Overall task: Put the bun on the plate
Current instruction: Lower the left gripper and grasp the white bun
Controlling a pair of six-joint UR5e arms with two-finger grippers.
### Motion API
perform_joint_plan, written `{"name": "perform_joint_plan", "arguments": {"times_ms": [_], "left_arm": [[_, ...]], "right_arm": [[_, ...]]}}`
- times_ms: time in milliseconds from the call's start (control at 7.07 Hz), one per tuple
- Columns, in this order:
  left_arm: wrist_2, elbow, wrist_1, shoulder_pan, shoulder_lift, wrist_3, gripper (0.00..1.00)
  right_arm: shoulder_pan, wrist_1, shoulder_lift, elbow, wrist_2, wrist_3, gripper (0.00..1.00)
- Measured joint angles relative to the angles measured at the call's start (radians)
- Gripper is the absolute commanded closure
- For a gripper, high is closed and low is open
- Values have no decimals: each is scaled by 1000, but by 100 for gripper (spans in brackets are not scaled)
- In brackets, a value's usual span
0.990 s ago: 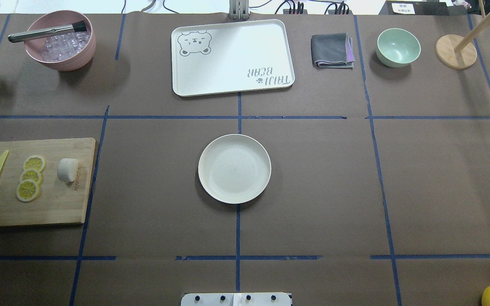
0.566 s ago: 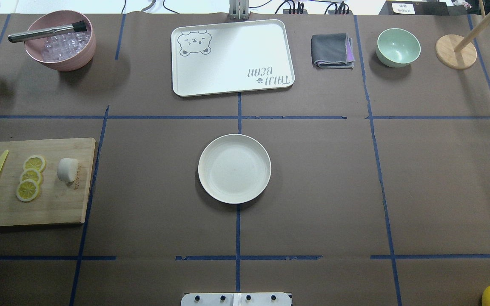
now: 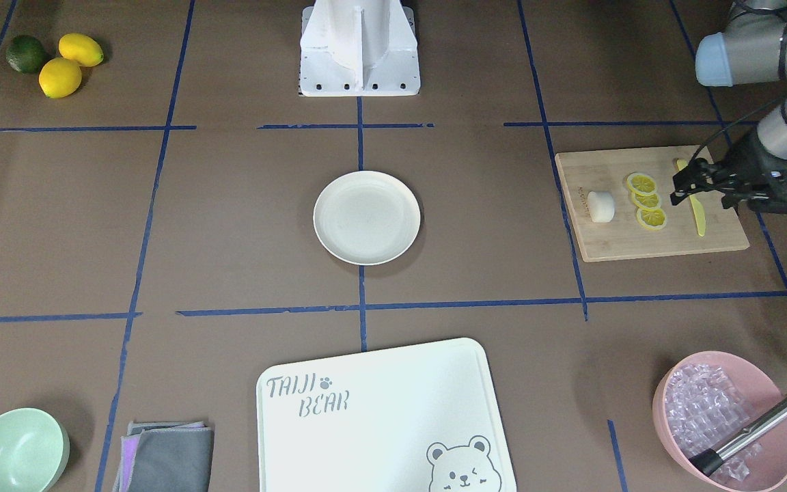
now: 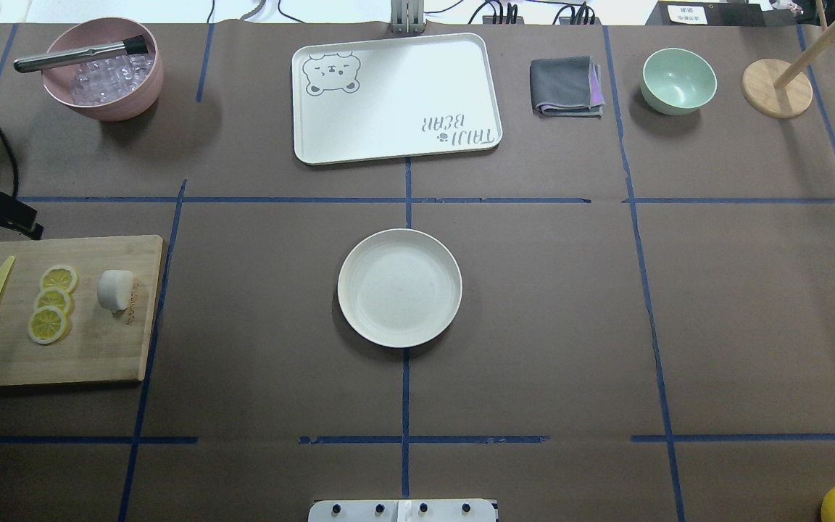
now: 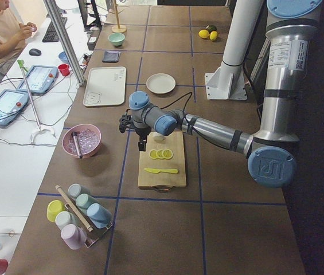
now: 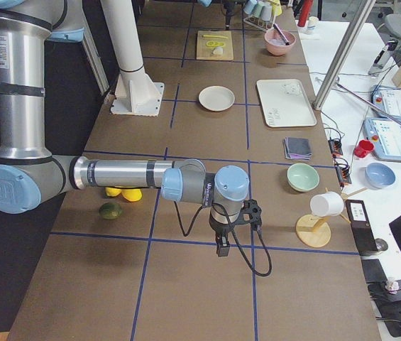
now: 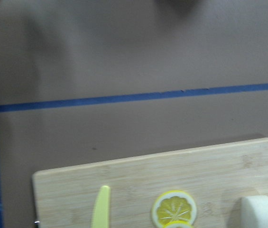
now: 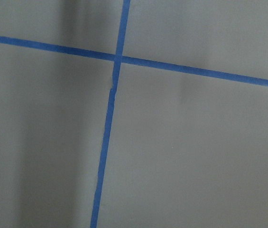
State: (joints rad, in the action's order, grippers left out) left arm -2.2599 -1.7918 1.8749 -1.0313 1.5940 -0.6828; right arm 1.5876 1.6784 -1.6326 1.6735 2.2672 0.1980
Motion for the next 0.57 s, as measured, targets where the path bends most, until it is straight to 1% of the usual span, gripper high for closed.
{"name": "perform_joint_plan", "arguments": {"times_ms": [141, 424, 566], "left_arm": [[38, 1, 62, 73, -1, -102, 0], [95, 1, 111, 169, 7, -216, 0], [122, 2, 115, 203, 11, -239, 10]], "right_arm": [[0, 0, 0, 0, 0, 0, 0], [0, 0, 1, 0, 0, 0, 0], [0, 0, 1, 0, 0, 0, 0]]}}
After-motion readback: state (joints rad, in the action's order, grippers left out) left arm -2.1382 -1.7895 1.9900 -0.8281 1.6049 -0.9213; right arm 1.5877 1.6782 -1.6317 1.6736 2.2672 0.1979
